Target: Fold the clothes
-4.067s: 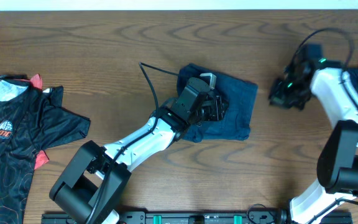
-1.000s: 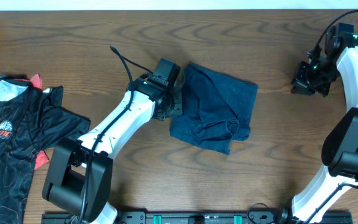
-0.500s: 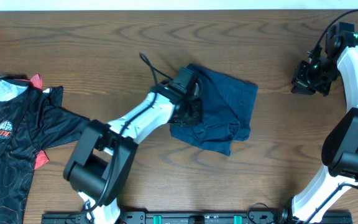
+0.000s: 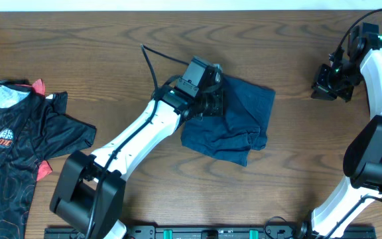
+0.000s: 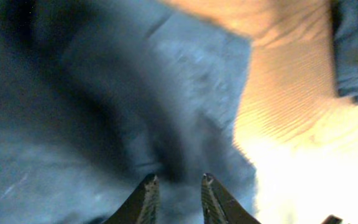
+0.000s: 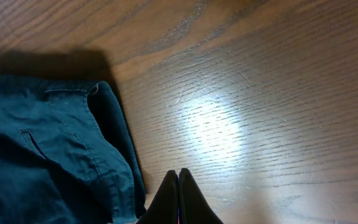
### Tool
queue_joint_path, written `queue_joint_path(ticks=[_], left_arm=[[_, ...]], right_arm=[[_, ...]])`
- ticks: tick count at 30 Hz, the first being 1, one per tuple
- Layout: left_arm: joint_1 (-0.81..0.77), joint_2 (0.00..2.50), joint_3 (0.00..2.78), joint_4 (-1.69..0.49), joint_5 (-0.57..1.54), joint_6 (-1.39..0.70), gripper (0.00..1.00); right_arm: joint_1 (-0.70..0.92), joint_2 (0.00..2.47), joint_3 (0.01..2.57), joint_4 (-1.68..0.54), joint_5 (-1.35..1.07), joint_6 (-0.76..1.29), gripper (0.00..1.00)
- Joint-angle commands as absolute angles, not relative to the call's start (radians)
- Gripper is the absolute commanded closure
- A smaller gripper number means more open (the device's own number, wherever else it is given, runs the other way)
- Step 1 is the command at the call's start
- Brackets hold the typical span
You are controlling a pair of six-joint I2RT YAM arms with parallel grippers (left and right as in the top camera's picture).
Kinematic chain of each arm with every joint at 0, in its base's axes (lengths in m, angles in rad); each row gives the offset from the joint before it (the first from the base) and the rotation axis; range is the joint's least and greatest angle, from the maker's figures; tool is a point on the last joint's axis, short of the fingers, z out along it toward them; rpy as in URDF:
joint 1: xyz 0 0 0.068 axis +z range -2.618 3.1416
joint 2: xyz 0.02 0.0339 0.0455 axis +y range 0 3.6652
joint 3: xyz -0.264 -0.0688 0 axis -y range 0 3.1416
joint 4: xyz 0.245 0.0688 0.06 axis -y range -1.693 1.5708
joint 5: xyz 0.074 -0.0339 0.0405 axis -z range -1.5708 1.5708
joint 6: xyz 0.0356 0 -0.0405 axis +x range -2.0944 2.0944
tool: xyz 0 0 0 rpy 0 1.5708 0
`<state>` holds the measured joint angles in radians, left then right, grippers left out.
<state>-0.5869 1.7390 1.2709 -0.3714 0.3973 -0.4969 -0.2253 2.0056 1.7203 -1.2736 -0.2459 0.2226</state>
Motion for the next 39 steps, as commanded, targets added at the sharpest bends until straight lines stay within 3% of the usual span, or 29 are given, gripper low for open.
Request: queue_joint_path(ticks=[1, 5, 9, 15, 30, 39], left_arm=[[-0.605, 1.745, 1.286, -0.349, 0.409, -0.511, 0.72], [-0.630, 1.749, 1.286, -0.328, 0.390, -0.500, 0.72], [-0.594, 1.741, 1.286, -0.490, 0.197, -0.480, 0.76], [-0.525, 1.741, 1.278, -0.649, 0.213, -0.454, 0.76], [-0.580, 1.905, 1.272, -0.620, 0.263, -0.458, 0.76], [-0.610, 1.910, 1.272, -0.405, 0.416, -0.496, 0.76]], right_arm=[[-0.227, 2.007, 1.742, -1.275, -0.244, 0.208, 0.99], [-0.227, 2.007, 1.742, -1.276, -0.243, 0.207, 0.99], [-0.227, 2.007, 1.742, -1.282, -0.244, 0.200, 0.99], [-0.227, 2.007, 1.742, -1.274, -0.251, 0.201, 0.99], [-0.221, 2.007, 1.742, -1.275, -0.251, 0.200, 0.99], [-0.221, 2.007, 1.742, -1.272, -0.251, 0.200, 0.99]])
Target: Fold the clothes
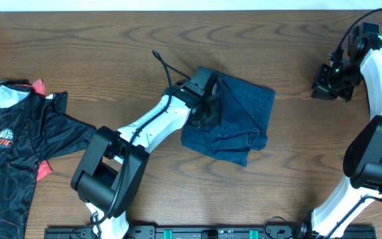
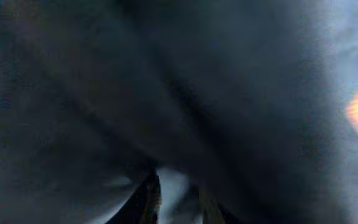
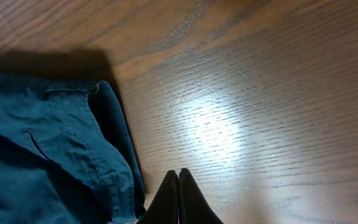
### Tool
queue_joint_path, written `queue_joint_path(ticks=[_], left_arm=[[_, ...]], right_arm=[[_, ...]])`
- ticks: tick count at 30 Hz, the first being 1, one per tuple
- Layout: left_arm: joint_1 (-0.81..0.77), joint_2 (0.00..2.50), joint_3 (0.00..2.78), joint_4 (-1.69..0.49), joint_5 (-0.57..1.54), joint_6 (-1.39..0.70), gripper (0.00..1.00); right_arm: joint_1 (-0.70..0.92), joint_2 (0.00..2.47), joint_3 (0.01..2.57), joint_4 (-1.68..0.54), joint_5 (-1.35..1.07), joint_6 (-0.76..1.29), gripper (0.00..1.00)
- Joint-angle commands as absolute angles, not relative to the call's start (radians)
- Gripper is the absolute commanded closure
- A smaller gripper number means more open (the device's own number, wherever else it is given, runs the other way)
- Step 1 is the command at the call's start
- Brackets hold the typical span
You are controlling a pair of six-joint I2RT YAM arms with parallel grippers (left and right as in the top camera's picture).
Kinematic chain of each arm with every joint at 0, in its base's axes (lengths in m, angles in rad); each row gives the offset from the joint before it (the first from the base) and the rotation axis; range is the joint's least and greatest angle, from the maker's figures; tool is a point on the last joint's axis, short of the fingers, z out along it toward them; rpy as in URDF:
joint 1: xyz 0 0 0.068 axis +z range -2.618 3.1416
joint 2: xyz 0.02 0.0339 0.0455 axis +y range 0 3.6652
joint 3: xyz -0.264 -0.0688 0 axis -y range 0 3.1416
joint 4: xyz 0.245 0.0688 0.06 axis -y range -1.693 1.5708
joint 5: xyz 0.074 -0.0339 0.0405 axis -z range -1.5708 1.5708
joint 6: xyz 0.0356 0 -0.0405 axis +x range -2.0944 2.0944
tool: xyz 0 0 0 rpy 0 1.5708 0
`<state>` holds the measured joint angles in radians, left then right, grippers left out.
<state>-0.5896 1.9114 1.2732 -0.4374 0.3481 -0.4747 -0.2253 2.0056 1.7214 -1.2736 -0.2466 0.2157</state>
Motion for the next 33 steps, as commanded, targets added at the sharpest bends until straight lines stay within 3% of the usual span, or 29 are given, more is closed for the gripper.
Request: queue_joint_path(ticks=[1, 17, 33], left_arm=[[-0.619, 1.910, 1.272, -0.382, 0.420, -0.497, 0.76], [-0.706, 1.917, 1.272, -0.041, 0.323, -0.583, 0.67], [-0.703, 2.101, 1.325, 0.201, 0.337, -0.630, 0.60]], right_arm=[[-0.221, 2.007, 1.742, -1.272, -0.251, 0.200, 0.99], [-0.221, 2.007, 1.742, -1.280, -0.251, 0.200, 0.99], [-0.221, 2.007, 1.742, -1.310, -0.251, 0.188, 0.99]])
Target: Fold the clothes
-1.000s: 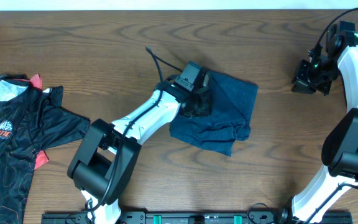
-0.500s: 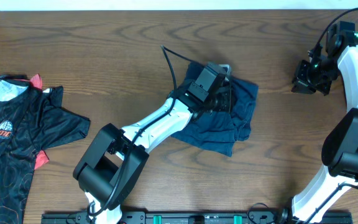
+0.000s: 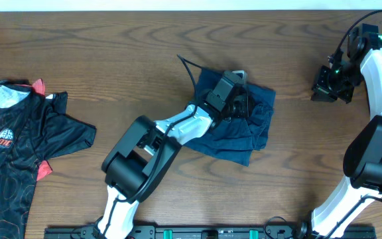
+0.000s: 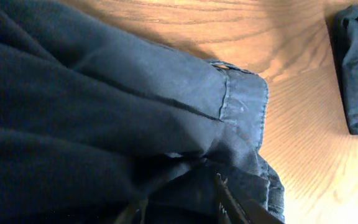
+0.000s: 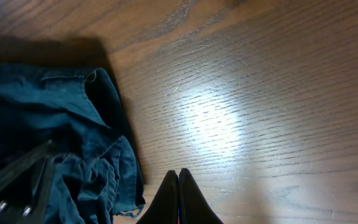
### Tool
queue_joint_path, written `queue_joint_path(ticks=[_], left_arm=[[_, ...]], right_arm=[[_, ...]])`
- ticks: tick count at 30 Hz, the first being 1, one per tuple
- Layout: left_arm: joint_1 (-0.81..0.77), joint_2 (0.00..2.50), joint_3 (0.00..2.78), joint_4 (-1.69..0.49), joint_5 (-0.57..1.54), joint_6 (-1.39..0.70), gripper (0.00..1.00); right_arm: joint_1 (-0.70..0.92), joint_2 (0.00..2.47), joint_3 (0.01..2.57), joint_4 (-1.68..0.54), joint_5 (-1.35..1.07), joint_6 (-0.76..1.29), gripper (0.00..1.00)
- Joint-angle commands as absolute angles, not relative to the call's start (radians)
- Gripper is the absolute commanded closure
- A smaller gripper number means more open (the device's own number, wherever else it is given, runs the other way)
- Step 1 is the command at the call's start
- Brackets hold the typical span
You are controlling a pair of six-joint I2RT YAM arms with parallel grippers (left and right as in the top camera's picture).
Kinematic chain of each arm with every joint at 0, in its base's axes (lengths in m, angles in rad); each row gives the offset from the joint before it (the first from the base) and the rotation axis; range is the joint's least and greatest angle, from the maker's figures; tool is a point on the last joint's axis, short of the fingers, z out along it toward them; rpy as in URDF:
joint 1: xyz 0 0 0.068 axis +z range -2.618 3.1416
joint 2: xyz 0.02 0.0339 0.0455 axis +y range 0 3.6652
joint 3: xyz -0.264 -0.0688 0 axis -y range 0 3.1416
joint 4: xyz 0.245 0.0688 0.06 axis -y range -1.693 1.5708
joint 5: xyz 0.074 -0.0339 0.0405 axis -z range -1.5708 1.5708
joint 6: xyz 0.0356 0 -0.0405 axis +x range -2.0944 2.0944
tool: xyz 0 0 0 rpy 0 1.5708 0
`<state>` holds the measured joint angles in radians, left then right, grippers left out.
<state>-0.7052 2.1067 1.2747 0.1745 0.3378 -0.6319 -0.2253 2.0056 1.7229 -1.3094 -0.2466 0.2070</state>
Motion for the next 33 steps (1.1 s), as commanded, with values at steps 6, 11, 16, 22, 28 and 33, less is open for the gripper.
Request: queue_joint_path(ticks=[6, 11, 16, 22, 28, 33], left_arm=[[-0.703, 2.101, 1.393, 0.252, 0.230, -0.621, 0.59], [-0.701, 2.101, 1.425, 0.302, 0.215, -0.622, 0.59], [-0.673, 2.049, 1.437, 0.141, 0.326, -0.546, 0.11], [-0.632, 1.868, 1.437, -0.208, 0.241, -0.413, 0.05], [-0.637, 1.822, 1.435, -0.469, 0.190, -0.385, 0.67], [-0.675, 1.884, 1.425, -0.500, 0.195, -0.385, 0.71]], right_arm=[[-0.221, 2.007, 1.742, -1.314, -0.251, 0.188, 0.99], [-0.221, 2.007, 1.742, -1.318, -0.251, 0.186, 0.99], [-0.221, 2.007, 1.742, -1.319, -0.250, 0.181, 0.79], [-0.221, 2.007, 1.742, -1.317, -0.251, 0.181, 0.65], [-0.221, 2.007, 1.742, -1.313, -0.251, 0.181, 0.70], [-0.221, 2.007, 1.742, -1.313, -0.252, 0.182, 0.71]])
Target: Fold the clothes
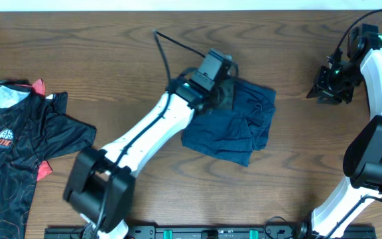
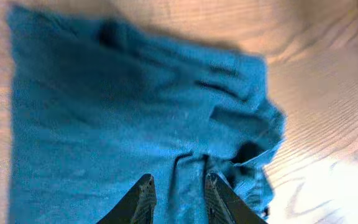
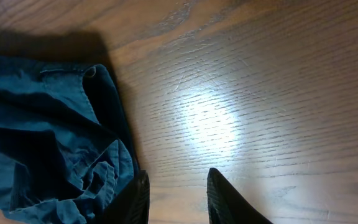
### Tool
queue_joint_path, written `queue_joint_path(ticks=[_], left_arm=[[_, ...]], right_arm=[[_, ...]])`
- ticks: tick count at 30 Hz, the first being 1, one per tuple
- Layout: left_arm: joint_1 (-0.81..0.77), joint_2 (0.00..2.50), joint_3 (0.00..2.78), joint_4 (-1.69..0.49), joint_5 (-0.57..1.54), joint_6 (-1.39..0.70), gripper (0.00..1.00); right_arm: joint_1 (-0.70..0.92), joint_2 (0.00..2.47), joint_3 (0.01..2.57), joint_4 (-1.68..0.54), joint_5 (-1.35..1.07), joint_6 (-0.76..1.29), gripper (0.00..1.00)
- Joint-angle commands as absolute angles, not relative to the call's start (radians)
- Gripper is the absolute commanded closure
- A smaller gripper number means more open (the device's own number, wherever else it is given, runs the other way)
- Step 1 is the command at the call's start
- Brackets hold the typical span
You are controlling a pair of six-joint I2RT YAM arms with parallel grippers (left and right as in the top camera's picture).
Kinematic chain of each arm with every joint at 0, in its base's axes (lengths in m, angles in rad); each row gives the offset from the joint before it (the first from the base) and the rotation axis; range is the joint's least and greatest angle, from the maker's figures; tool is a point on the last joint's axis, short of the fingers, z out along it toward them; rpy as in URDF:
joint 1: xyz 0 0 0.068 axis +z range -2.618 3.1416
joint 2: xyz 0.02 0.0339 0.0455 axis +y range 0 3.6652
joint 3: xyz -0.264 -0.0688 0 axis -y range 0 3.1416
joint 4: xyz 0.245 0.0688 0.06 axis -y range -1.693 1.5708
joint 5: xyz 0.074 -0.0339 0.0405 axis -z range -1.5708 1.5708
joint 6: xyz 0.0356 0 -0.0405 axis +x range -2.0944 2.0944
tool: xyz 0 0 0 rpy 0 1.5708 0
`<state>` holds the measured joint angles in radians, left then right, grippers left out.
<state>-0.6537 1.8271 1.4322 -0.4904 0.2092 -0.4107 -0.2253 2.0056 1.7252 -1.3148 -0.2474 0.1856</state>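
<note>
Dark blue denim shorts (image 1: pixel 234 133) lie folded in the middle of the table, rumpled along their right side. My left gripper (image 1: pixel 225 98) hovers over their upper left part. In the left wrist view the shorts (image 2: pixel 104 112) fill the frame, and the left gripper (image 2: pixel 178 186) is open above the cloth with a crease running between its fingers. My right gripper (image 1: pixel 318 89) hangs far to the right, away from the shorts. In the right wrist view the right gripper (image 3: pixel 178 193) is open over bare wood, with the shorts (image 3: pixel 42 137) at the left.
A black T-shirt with a red pattern (image 1: pixel 18 139) lies spread at the table's left edge. The left arm's cable (image 1: pixel 168 50) loops above the shorts. Wooden table (image 1: pixel 297 172) stretches between the shorts and the right arm.
My left gripper has moved from the shorts' upper right back to their upper left and now sits higher above the cloth. My right gripper has opened. The shorts' right side stays rumpled.
My left gripper was at the upper left of fairly flat shorts, then pressed low into the cloth there. After that it was reaching across to the upper right, with the cloth bunched. Now it is back at the upper left, open. The right gripper stayed shut until now.
</note>
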Motion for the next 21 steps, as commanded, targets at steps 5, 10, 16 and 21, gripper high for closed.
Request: queue_joint_path(ticks=[5, 10, 16, 21], left_arm=[[-0.696, 1.973, 1.425, -0.495, 0.198, -0.387, 0.71], [-0.698, 2.063, 1.425, -0.467, 0.247, -0.390, 0.71], [-0.698, 2.151, 1.425, -0.355, 0.280, -0.409, 0.67], [-0.698, 2.158, 1.431, -0.218, 0.280, -0.483, 0.65]], right_arm=[[-0.221, 2.007, 1.742, -1.313, -0.252, 0.182, 0.72], [-0.221, 2.007, 1.742, -1.310, -0.252, 0.182, 0.72], [-0.221, 2.007, 1.742, -1.305, -0.252, 0.182, 0.70], [-0.221, 2.007, 1.742, -1.307, -0.252, 0.182, 0.70]])
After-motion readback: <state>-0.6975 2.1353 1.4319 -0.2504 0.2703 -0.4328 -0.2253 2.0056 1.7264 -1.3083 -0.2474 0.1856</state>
